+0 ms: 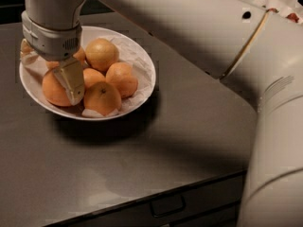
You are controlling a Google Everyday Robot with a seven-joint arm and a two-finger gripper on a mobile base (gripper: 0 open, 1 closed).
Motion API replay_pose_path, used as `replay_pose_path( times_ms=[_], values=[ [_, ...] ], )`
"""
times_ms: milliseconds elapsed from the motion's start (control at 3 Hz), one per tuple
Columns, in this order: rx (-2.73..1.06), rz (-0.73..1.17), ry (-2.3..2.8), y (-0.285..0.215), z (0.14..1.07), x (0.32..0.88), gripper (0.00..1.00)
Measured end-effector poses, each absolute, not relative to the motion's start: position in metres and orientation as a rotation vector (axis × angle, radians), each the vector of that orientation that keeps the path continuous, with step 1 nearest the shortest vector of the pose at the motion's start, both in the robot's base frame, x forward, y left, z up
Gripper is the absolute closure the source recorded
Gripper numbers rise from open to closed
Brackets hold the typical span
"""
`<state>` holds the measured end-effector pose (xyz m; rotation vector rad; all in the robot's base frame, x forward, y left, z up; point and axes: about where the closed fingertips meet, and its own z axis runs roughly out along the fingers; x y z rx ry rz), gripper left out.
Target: Pick orange from white bowl
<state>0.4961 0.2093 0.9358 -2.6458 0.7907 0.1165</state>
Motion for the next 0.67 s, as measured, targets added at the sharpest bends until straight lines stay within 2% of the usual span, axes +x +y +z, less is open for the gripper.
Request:
replay_pose_path(
  times_ms=[667],
  values=[
    [-2.595, 0.003, 0.762, 0.2043, 0.934, 0.5008, 0.16]
  ],
)
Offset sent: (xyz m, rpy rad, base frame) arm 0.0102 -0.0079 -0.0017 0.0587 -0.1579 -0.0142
